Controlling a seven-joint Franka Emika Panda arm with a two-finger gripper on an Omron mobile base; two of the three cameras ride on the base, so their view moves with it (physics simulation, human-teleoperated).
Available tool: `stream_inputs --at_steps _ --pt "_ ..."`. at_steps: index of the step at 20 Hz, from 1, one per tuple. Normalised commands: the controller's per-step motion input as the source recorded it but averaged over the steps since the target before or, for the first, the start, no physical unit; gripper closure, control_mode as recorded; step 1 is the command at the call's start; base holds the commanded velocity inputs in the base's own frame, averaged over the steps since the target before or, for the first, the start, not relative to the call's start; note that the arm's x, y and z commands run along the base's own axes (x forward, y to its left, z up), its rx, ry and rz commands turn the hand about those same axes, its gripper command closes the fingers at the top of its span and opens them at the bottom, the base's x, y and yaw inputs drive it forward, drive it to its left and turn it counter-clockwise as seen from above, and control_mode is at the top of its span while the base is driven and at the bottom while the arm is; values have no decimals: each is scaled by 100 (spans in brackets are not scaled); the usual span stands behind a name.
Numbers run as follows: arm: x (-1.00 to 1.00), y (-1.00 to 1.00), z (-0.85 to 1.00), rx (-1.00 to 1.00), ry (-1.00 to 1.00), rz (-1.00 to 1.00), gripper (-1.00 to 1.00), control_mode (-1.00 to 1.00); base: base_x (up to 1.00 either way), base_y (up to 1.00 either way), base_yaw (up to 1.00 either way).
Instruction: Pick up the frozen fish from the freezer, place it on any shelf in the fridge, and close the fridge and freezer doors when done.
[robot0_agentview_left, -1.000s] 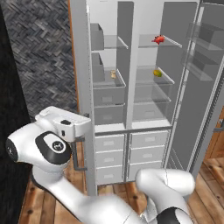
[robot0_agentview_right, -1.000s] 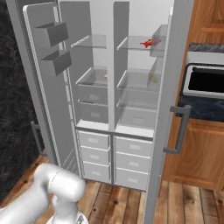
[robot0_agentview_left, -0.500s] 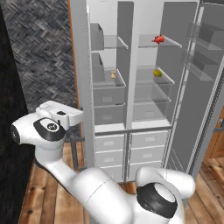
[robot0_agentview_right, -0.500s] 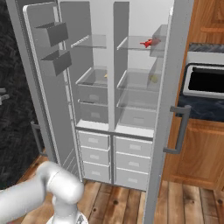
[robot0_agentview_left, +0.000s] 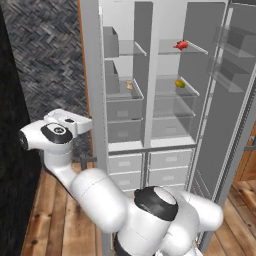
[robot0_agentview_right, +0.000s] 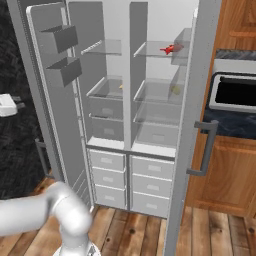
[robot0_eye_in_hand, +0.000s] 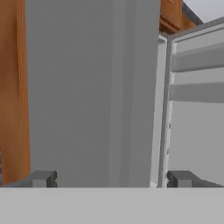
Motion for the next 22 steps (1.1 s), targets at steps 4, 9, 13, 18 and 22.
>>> stream_inputs --at_steps 4,9,13,18,22 --pt "72 0 -24 0 0 1 -100 -100 0 0 0" --pt "62 0 -11 0 0 4 -100 -100 0 0 0" --pt "52 -17 0 0 0 1 -100 -100 0 0 0" --pt "60 -40 0 0 0 0 -100 -100 0 0 0" --pt "54 -73 0 0 0 0 -100 -100 0 0 0"
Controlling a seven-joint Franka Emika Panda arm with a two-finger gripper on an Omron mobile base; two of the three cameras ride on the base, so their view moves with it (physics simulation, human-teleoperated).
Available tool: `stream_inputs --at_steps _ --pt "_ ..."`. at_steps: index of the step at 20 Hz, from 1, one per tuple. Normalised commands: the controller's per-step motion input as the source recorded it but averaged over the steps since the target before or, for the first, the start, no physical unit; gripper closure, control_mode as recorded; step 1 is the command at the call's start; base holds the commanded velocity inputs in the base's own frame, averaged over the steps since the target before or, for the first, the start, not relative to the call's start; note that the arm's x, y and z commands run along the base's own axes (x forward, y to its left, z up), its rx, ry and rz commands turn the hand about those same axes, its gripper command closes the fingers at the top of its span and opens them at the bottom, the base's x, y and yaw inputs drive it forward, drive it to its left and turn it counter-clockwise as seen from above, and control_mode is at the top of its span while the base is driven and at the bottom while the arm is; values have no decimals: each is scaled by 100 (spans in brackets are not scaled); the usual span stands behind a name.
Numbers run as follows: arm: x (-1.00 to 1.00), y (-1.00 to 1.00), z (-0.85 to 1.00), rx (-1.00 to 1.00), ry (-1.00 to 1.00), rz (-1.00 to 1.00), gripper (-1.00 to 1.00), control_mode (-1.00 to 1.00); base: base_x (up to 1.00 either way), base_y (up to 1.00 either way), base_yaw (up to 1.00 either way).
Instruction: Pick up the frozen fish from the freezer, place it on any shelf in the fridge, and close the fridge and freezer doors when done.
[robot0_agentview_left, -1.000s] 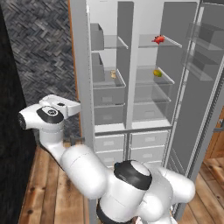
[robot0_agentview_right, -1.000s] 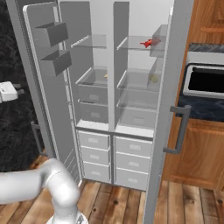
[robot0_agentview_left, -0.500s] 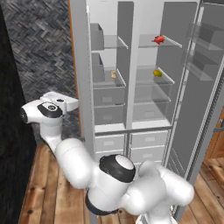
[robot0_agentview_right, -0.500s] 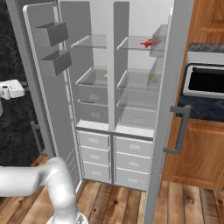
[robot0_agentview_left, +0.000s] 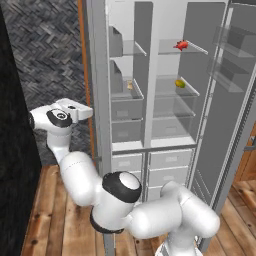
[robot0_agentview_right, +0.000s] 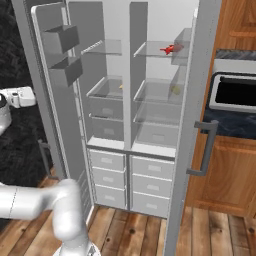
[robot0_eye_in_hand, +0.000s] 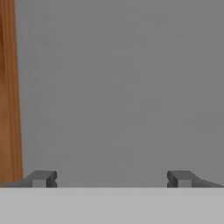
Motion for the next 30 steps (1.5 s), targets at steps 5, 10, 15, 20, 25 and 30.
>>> stream_inputs --at_steps 5,10,15,20,25,30 --pt "39 -99 0 0 0 6 -100 -100 0 0 0" --pt "37 -100 0 0 0 7 -100 -100 0 0 0" --pt "26 -100 8 0 -2 7 -100 -100 0 0 0" --pt "35 -97 16 1 -3 7 -100 -100 0 0 0" --pt "72 -77 17 4 0 6 -100 -100 0 0 0" --pt "79 -48 2 3 3 3 -100 -100 0 0 0"
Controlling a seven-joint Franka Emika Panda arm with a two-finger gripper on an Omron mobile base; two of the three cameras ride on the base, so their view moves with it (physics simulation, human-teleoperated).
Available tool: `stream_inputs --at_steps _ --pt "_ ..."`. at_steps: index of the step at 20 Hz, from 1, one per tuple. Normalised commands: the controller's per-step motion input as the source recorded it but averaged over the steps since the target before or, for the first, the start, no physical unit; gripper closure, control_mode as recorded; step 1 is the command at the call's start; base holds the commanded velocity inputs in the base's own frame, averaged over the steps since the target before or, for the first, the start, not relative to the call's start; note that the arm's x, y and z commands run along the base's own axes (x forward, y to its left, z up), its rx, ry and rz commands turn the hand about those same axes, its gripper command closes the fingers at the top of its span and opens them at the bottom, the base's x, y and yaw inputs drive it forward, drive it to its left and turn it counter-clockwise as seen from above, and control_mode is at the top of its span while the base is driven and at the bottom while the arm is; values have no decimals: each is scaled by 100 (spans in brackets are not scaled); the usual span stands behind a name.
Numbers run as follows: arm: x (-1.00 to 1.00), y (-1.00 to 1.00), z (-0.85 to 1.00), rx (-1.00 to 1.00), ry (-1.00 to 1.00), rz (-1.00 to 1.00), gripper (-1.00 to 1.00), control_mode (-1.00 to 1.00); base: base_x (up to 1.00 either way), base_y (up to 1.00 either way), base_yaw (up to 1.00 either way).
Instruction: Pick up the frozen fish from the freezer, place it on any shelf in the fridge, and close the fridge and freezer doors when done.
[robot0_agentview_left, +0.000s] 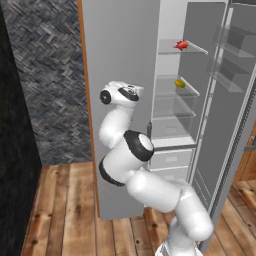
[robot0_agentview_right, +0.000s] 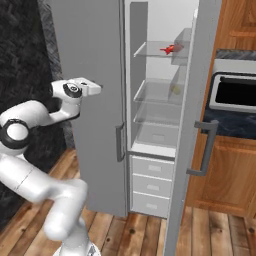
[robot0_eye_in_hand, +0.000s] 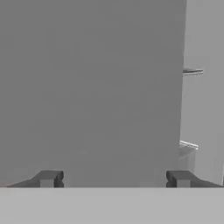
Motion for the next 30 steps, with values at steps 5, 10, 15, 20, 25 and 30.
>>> stream_inputs --at_steps 5,10,15,20,25,30 --pt "71 -19 0 0 1 0 -100 -100 0 0 0" --pt "-5 -4 15 4 5 0 -100 -100 0 0 0" --pt "-100 0 91 6 0 1 -100 -100 0 0 0" --pt "-100 0 100 7 0 2 -100 -100 0 0 0" --pt "-100 -9 56 6 7 4 -100 -100 0 0 0" --pt "-100 -42 10 9 12 3 -100 -100 0 0 0"
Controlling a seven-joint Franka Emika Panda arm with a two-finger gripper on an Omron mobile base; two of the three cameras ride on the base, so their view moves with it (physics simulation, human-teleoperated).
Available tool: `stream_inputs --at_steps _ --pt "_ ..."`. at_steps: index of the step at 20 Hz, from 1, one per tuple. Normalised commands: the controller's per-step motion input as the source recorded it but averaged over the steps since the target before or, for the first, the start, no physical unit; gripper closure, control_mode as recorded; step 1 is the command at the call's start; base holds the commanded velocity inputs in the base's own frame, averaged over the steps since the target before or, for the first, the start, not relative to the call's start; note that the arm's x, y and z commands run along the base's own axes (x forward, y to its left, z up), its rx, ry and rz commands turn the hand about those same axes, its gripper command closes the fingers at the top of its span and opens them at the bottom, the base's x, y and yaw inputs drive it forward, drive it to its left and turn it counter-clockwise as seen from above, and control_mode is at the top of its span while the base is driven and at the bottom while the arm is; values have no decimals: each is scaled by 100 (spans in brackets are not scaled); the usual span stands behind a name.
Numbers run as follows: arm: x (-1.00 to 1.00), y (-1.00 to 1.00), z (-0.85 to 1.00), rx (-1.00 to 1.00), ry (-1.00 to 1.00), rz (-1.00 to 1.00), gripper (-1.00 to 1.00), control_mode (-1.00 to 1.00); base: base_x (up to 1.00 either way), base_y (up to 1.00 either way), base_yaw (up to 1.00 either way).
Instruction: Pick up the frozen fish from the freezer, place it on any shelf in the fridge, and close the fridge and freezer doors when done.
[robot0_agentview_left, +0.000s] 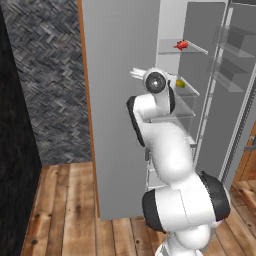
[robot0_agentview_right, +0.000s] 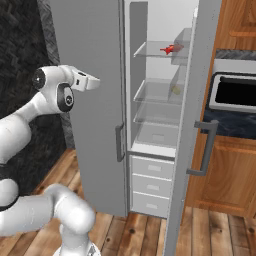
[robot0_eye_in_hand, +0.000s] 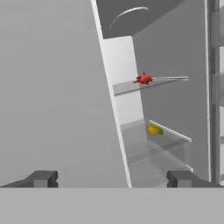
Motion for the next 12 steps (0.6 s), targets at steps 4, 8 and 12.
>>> stream_inputs --at_steps 4,8,12 --pt "-100 -50 1 10 14 2 -100 -100 0 0 0" --pt "-100 -32 -6 2 11 0 -100 -100 0 0 0" --pt "-100 -28 -14 0 8 0 -100 -100 0 0 0"
